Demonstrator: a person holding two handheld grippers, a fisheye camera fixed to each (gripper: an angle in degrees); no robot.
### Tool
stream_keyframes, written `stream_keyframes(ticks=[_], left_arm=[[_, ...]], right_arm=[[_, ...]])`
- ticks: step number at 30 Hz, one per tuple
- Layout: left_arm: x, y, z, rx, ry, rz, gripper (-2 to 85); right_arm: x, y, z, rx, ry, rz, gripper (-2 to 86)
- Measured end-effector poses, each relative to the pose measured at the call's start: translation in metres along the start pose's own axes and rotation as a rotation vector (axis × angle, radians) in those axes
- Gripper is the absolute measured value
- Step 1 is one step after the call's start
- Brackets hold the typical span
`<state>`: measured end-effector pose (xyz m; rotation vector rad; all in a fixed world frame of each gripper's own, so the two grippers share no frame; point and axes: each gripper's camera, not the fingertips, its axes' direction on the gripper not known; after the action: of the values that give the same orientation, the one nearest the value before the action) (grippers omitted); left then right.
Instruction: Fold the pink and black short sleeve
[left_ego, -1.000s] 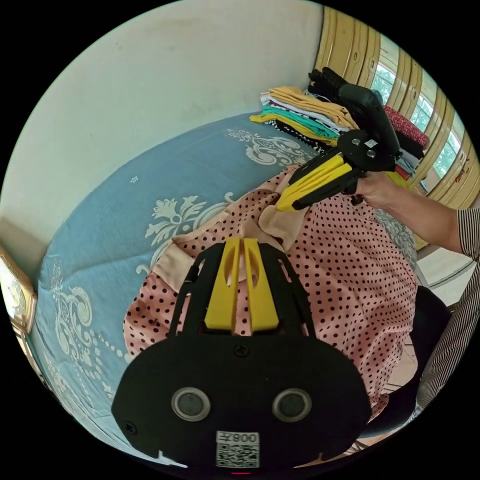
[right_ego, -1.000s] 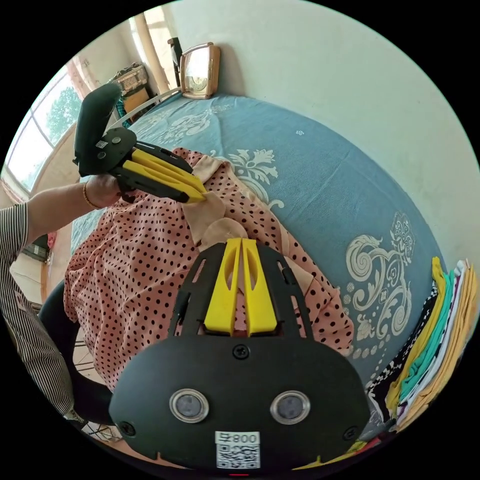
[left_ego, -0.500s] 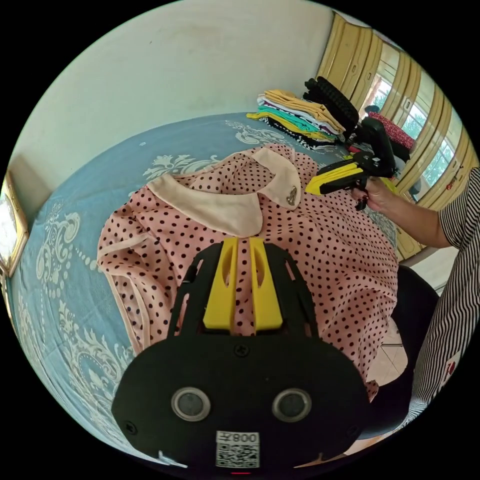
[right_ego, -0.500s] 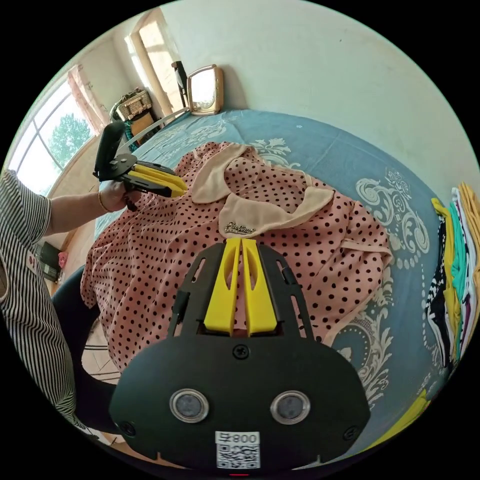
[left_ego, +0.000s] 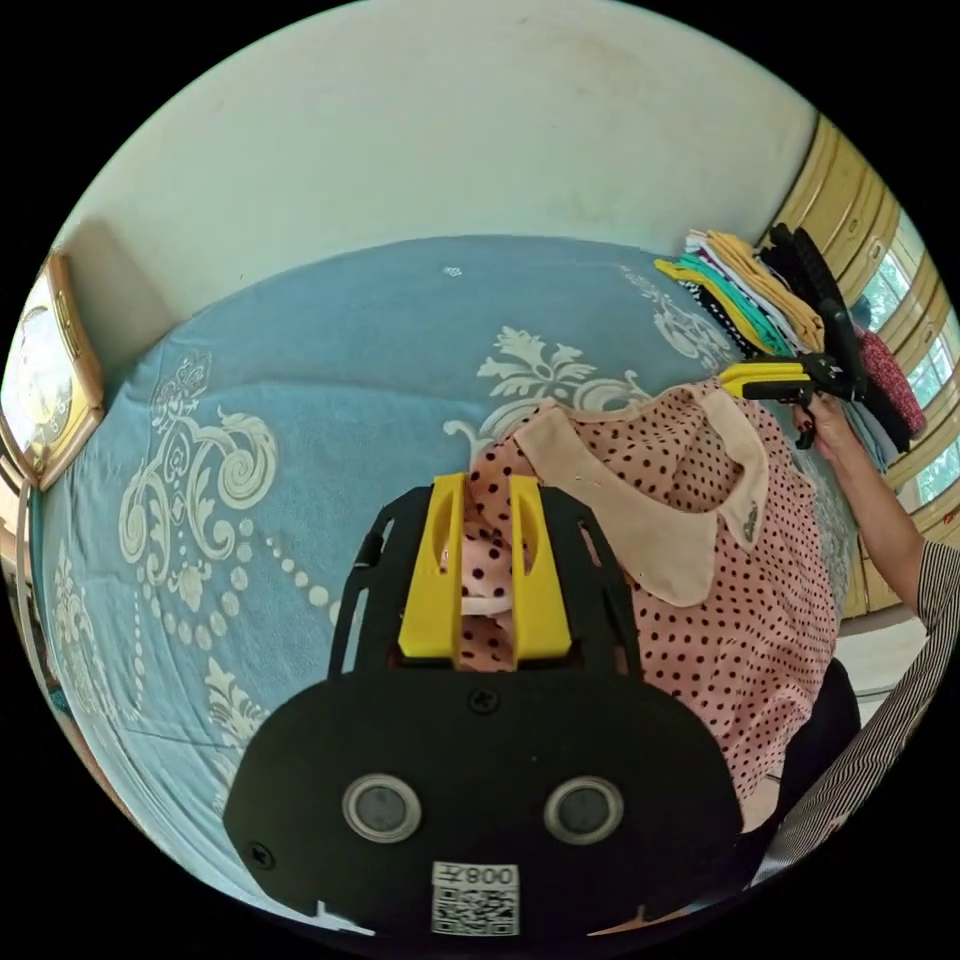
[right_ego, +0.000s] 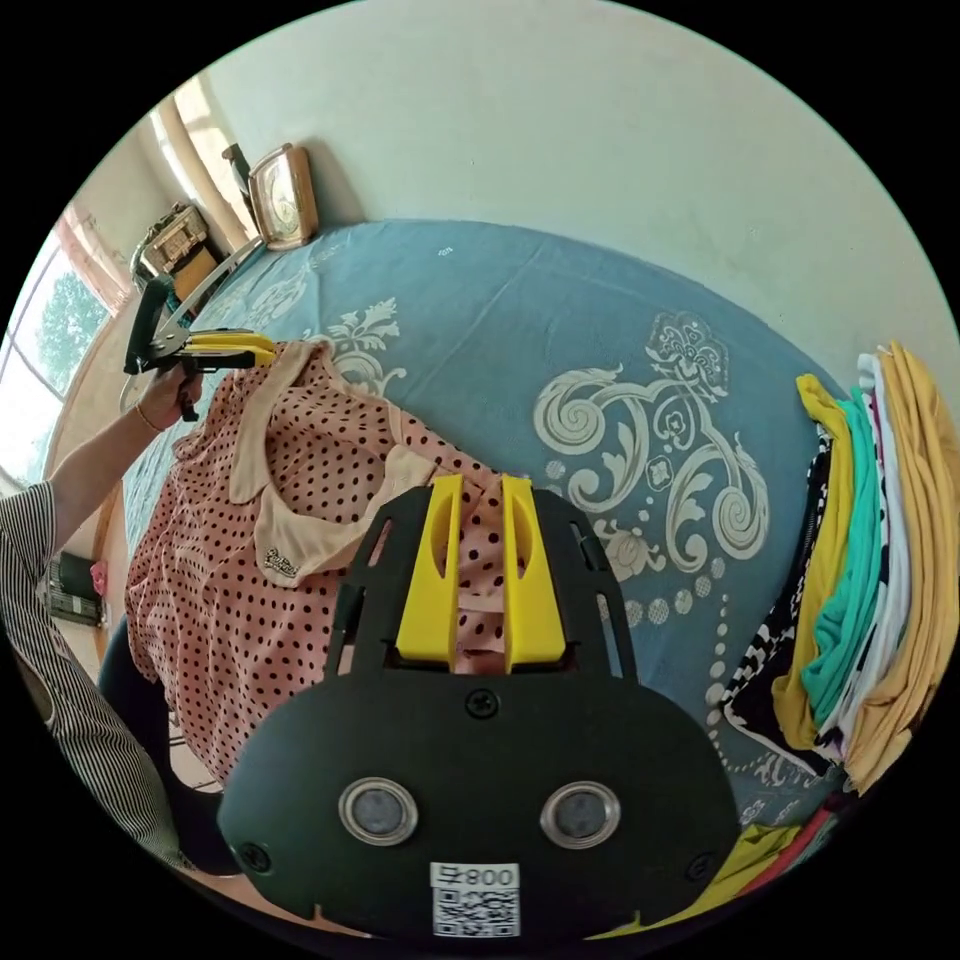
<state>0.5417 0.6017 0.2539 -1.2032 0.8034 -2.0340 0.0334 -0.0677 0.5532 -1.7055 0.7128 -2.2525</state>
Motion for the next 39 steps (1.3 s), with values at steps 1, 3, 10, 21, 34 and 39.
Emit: stream_keyframes(ticks=[1,3,10,21,34,39], left_arm=[[-0.002,-0.001,0.005,-0.028,-0.001,-0.007,6.3],[-0.002,-0.001,0.012,-0.037,-0.013,-0.005,4.3],[-0.005,0.006,-0.017,0.082,-0.046,-0.021,2.3],[0.016,0.026,-0.03,0.223,0.093,-0.024,2.1],[0.097,-0.005,0.035,-0.013,0.184,0.128,0.3],[0.094,0.011,0.036,-0.037,0.037,0.107,0.2]], right_arm=[[0.002,-0.002,0.006,-0.025,0.0,0.001,6.8],[0.003,-0.004,0.027,-0.089,0.021,-0.005,4.9],[0.002,-0.004,0.004,0.009,0.097,0.061,1.7],[0.007,-0.001,-0.028,0.13,-0.016,0.139,1.9],[-0.088,-0.048,0.053,-0.099,-0.041,-0.053,-0.1],[-0.087,-0.04,0.037,-0.044,-0.035,-0.019,0.1]])
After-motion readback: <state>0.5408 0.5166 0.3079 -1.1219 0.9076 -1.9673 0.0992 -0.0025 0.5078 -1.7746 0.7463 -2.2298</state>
